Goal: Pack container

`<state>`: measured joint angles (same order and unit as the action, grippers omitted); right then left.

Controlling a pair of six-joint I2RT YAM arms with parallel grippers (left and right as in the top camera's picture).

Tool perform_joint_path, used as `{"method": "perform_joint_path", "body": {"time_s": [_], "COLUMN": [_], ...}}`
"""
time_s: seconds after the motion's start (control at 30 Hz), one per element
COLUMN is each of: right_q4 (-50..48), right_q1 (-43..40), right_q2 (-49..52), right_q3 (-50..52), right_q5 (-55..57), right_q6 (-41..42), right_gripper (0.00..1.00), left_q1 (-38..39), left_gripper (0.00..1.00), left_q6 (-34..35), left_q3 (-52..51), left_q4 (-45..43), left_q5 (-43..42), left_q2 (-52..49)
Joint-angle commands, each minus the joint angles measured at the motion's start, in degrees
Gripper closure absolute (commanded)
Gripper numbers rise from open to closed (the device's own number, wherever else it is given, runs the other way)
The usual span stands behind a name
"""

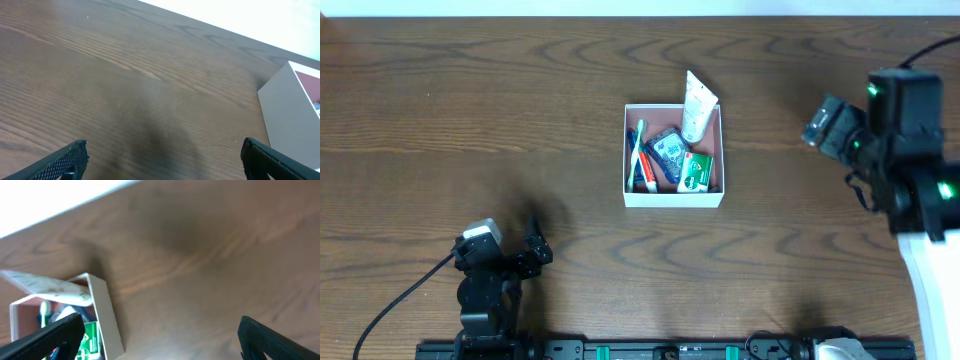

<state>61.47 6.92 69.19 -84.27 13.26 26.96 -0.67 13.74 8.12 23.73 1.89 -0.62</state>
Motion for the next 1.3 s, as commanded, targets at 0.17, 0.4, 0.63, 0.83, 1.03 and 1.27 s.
{"method": "perform_joint_path", "body": {"time_s": [0.17, 0.4, 0.63, 0.83, 1.03, 1.27], "right_q4": [-9.35, -25.03, -32.02, -35.54, -35.56, -35.58], "right_q1": [-0.02, -0.98, -0.98, -0.98, -1.36, -1.36], "right_q2": [-12.48, -25.77, -39.23, -51.54, -58.99, -62.97], "right_q3": [11.61, 33.83, 51.49, 62.31, 68.13, 72.06], "right_q5": [-10.16, -12.83, -13.55, -13.55, -13.57, -13.6], "right_q6": [-28.94, -30.21, -30.23, -30.23, -30.21, -30.21], "right_gripper": [0.01, 0.01, 0.01, 0.01, 0.01, 0.01], "left_q1": [-0.28, -0.28, -0.28, -0.28, -0.28, -0.28], "left_gripper": [0.02, 0.02, 0.02, 0.02, 0.02, 0.02], "left_q6": [0.5, 0.5, 0.5, 0.5, 0.5, 0.5], "left_q3": [-1.16, -1.16, -1.16, -1.16, -1.16, -1.16], "left_q4": [-0.04, -0.04, -0.04, -0.04, -0.04, -0.04], "left_q5": [0.28, 0.28, 0.28, 0.28, 0.28, 0.28], "left_q2": [0.39, 0.39, 0.39, 0.39, 0.39, 0.39]}}
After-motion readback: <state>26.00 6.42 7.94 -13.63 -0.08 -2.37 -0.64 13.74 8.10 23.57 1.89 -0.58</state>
